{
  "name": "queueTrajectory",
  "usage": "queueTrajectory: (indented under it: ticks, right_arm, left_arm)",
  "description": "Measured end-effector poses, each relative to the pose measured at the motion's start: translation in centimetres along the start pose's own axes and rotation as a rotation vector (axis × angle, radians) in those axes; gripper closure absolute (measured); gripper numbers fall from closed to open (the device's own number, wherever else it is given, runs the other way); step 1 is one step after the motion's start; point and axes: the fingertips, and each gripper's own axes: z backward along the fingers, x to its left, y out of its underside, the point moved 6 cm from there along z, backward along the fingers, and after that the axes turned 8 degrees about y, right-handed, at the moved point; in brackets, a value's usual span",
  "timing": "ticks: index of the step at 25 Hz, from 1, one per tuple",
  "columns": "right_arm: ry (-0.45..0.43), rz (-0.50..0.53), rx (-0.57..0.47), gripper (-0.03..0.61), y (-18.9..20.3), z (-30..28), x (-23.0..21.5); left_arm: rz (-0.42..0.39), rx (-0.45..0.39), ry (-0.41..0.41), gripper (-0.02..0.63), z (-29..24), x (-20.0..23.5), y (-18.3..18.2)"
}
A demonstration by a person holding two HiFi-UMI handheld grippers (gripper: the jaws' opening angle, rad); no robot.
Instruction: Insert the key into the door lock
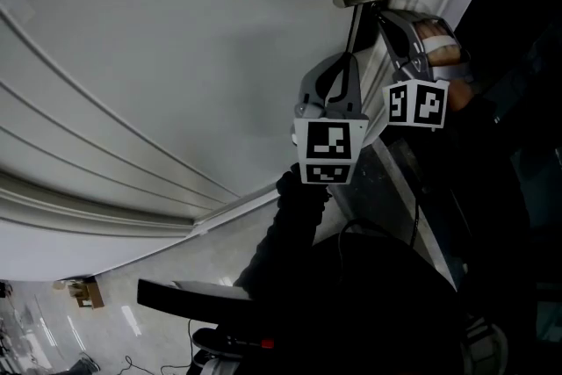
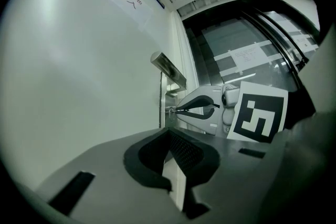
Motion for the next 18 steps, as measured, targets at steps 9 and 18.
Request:
queueTrajectory:
  ticks: [9,18]
  right_arm:
    - [-0.002,-0.002,0.003,0.566,-0.01,0.0,-0.01]
    - [0.002,0.002,0.003,0.566,0.02,-0.06,-0.02]
  left_arm:
    - [0.002,-0.008,0.01,0.612,-0.08,0.09,-0.23]
    - [0.002,-0.007,0.02,0.612,-0.41,-0.04,-0.06]
